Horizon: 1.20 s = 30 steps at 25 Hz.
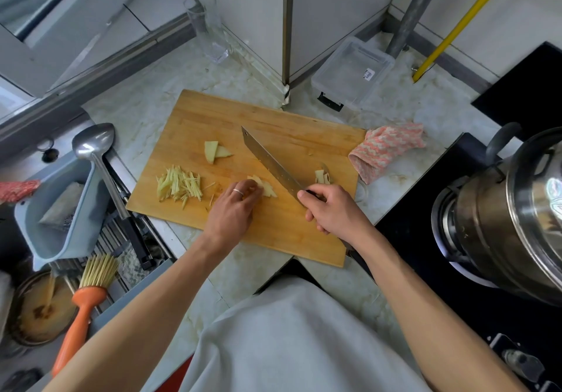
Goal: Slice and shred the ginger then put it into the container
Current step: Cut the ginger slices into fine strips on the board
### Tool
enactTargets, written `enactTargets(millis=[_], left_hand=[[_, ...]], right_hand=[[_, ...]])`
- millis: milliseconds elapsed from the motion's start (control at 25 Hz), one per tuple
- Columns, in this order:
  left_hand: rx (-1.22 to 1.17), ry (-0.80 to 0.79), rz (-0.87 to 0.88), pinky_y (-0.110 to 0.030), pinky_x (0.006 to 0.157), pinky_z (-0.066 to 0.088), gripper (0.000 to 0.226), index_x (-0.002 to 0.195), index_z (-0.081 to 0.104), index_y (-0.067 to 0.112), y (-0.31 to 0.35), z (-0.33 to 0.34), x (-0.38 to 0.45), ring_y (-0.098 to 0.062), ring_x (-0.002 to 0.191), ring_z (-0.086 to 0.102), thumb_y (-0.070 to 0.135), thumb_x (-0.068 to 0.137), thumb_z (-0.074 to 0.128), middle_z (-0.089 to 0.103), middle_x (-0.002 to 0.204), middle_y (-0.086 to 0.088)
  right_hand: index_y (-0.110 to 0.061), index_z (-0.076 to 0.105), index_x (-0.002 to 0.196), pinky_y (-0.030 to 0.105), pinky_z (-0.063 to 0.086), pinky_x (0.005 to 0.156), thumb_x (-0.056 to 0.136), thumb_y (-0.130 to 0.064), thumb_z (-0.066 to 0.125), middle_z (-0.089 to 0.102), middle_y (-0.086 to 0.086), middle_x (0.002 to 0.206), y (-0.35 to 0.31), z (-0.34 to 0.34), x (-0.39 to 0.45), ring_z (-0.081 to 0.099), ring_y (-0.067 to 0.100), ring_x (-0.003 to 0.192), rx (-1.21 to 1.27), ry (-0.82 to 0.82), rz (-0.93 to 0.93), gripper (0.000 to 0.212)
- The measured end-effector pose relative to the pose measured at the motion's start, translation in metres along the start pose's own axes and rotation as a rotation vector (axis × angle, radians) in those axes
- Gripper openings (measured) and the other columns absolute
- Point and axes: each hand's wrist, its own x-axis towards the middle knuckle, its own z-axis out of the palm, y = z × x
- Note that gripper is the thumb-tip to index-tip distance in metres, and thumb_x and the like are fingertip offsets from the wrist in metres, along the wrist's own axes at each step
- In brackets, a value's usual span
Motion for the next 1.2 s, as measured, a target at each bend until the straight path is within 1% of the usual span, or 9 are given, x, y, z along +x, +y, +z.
enactTargets(millis=[120,200,280,400,560,720,880,1040,1200], left_hand=[[-0.136,0.096,-0.123,-0.041,0.073,0.058,0.042,0.119,0.07,0.005,0.012,-0.004,0.004,-0.034,0.097,0.064,-0.009,0.079,0.072,0.064,0.117,-0.017],[-0.328,0.173,-0.42,-0.038,0.081,0.056,0.029,0.121,0.07,0.008,0.025,-0.01,0.007,-0.027,0.098,0.063,0.003,0.093,0.064,0.063,0.118,-0.011],[-0.374,0.136,-0.698,-0.04,0.083,0.055,0.027,0.122,0.069,0.013,0.032,-0.011,0.013,-0.025,0.094,0.063,0.017,0.096,0.062,0.066,0.114,-0.007],[-0.379,0.097,-0.883,-0.043,0.078,0.056,0.024,0.112,0.072,0.016,0.039,-0.013,0.019,-0.026,0.089,0.065,0.029,0.093,0.065,0.071,0.102,-0.006],[-0.413,0.118,-0.897,-0.038,0.075,0.053,0.018,0.104,0.075,0.016,0.048,-0.014,0.022,-0.024,0.084,0.062,0.026,0.091,0.069,0.07,0.096,-0.006],[-0.369,0.125,-0.816,-0.032,0.069,0.045,0.017,0.1,0.077,0.017,0.046,-0.012,0.022,-0.024,0.079,0.058,0.029,0.09,0.071,0.066,0.09,-0.005],[-0.351,0.154,-0.82,-0.028,0.066,0.036,0.022,0.098,0.075,0.015,0.046,-0.011,0.018,-0.019,0.076,0.051,0.034,0.091,0.068,0.062,0.087,-0.003],[-0.279,0.154,-0.833,-0.037,0.079,0.045,0.021,0.101,0.076,0.017,0.047,-0.007,0.01,-0.025,0.087,0.058,0.034,0.092,0.068,0.066,0.094,-0.004],[-0.261,0.143,-0.861,-0.04,0.088,0.036,0.02,0.106,0.076,0.019,0.049,-0.006,0.013,-0.028,0.098,0.056,0.03,0.093,0.065,0.067,0.099,-0.005]], right_hand=[[-0.011,0.07,0.097,0.023,0.041,0.051,0.101,-0.037,0.054,0.065,0.005,0.071,-0.006,-0.003,0.0,0.051,-0.001,0.041,-0.099,-0.017,-0.044,0.03],[-0.015,0.071,0.099,0.023,0.042,0.051,0.101,-0.038,0.053,0.066,0.003,0.07,-0.01,-0.007,0.001,0.05,-0.001,0.041,-0.128,-0.033,-0.059,0.03],[-0.015,0.071,0.102,0.022,0.042,0.05,0.101,-0.04,0.053,0.067,0.004,0.071,-0.014,-0.01,0.004,0.047,0.0,0.041,-0.172,-0.053,-0.072,0.031],[-0.015,0.073,0.104,0.025,0.042,0.052,0.101,-0.041,0.053,0.069,0.008,0.073,-0.018,-0.011,0.01,0.046,0.001,0.041,-0.232,-0.09,-0.094,0.033],[-0.018,0.073,0.109,0.021,0.041,0.052,0.101,-0.041,0.054,0.064,-0.008,0.07,-0.024,-0.011,0.011,0.051,-0.006,0.043,-0.275,-0.124,-0.12,0.031],[-0.018,0.072,0.109,0.024,0.044,0.051,0.101,-0.042,0.053,0.07,0.006,0.075,-0.024,-0.012,0.012,0.05,-0.001,0.042,-0.281,-0.137,-0.119,0.032],[-0.019,0.072,0.109,0.019,0.043,0.05,0.101,-0.044,0.053,0.065,-0.009,0.072,-0.024,-0.015,0.013,0.056,-0.004,0.05,-0.322,-0.112,-0.137,0.032],[-0.02,0.073,0.108,0.021,0.045,0.056,0.1,-0.043,0.054,0.064,-0.011,0.071,-0.021,-0.014,0.012,0.06,-0.001,0.061,-0.329,-0.134,-0.147,0.031],[-0.024,0.073,0.112,0.022,0.043,0.059,0.1,-0.044,0.054,0.061,-0.016,0.069,-0.019,-0.008,0.01,0.061,0.002,0.067,-0.34,-0.151,-0.167,0.03]])
